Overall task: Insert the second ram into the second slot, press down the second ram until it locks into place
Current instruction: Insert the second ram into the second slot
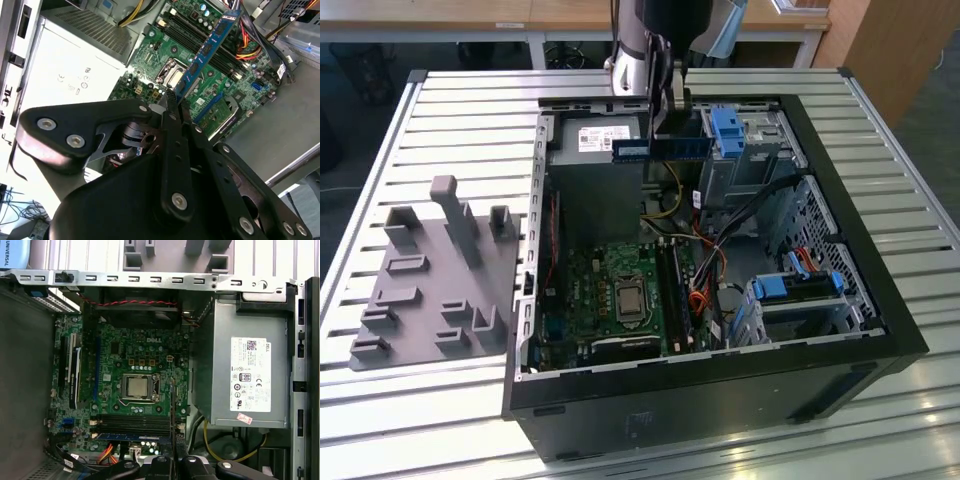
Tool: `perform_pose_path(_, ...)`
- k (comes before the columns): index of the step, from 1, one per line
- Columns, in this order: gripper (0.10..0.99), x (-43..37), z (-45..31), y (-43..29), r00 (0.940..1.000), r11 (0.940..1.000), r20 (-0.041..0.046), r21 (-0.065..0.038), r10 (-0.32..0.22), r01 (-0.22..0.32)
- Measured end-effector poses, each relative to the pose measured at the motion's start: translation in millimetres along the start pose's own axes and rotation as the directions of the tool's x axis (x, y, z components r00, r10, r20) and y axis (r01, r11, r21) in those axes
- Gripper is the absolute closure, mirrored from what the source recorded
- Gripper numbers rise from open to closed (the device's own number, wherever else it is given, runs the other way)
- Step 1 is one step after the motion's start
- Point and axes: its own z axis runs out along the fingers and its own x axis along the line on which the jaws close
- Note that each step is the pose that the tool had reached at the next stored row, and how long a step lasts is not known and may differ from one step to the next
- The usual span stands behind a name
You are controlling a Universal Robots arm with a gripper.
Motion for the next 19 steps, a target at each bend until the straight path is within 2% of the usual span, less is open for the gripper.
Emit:
perform_pose_path(14,0.949,2.3,0.0,0.1,1.0,1.0,-0.0061,0.0,0.0,0.0)
perform_pose_path(16,0.949,4.6,0.1,0.1,0.9999,1.0,-0.0138,0.0,0.001,-0.001)
perform_pose_path(19,0.949,4.8,0.1,0.1,0.9999,1.0,-0.0152,0.0,0.001,-0.001)
